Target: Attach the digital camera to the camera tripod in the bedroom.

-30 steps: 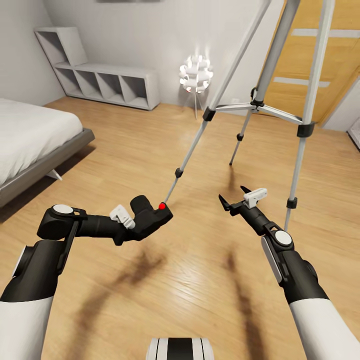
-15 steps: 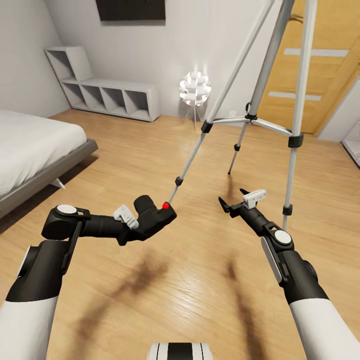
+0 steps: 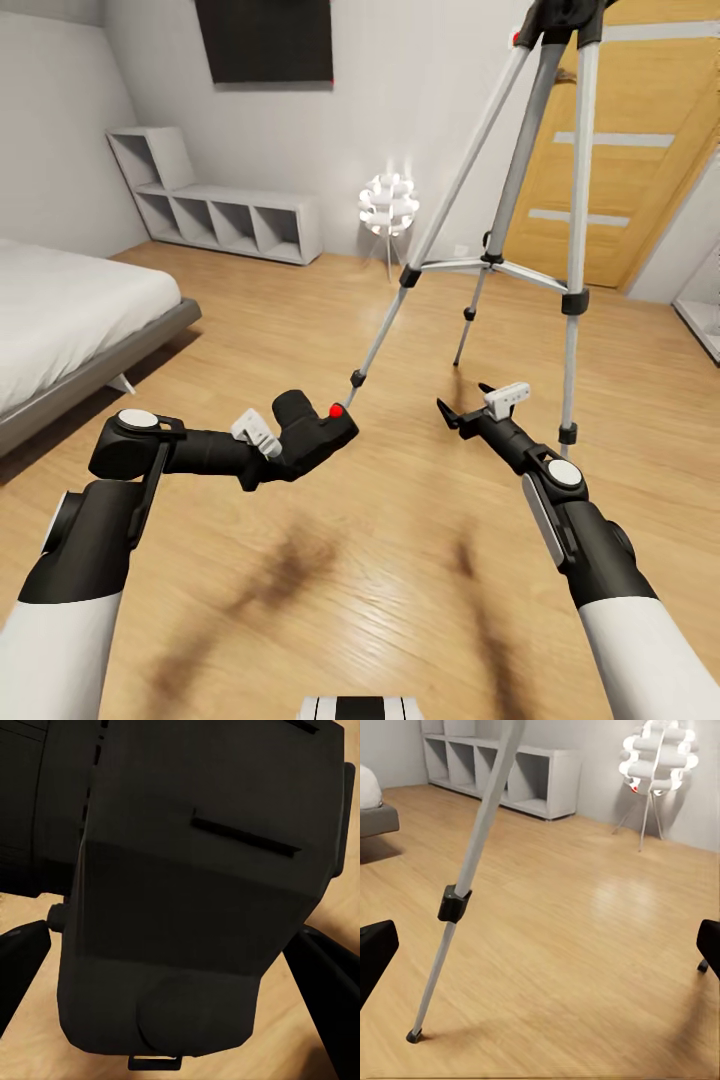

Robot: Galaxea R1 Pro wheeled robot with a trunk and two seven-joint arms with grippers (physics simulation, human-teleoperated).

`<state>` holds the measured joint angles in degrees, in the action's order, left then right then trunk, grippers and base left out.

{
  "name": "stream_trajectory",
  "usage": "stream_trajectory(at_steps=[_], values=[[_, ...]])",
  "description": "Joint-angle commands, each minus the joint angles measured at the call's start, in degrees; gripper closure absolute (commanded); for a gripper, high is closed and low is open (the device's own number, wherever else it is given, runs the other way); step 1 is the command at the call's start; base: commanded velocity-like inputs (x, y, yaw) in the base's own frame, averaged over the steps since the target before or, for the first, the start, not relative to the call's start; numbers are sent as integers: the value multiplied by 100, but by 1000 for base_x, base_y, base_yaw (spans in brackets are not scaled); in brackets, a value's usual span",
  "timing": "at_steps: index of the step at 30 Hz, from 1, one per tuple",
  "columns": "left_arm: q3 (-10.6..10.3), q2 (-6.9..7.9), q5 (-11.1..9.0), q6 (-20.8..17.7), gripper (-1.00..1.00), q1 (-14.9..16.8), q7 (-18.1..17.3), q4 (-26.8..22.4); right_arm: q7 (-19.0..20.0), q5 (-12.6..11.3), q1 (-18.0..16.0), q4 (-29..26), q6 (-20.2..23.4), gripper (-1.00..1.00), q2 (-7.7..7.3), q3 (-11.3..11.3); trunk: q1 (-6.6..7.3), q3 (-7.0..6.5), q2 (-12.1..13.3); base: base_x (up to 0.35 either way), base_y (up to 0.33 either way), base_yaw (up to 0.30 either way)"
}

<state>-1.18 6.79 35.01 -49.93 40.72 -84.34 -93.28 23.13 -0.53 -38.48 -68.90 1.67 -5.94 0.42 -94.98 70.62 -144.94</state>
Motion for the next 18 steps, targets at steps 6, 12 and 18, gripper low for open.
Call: stream_trajectory(at_steps=[6, 12, 18], values=[[-15, -2, 59, -60, 100, 3, -57, -6, 12, 4, -2, 20, 892, -100, -3, 10, 16, -140, 7, 0, 0, 0], [-52, -3, 58, -60, 100, 5, -57, -6, 12, 9, -2, 25, 1551, -100, -3, 11, 32, -284, 15, 0, 0, 0], [-64, -3, 59, -61, 100, 3, -57, -6, 15, 9, -2, 25, 1625, -100, -3, 11, 47, -418, 23, 0, 0, 0]])
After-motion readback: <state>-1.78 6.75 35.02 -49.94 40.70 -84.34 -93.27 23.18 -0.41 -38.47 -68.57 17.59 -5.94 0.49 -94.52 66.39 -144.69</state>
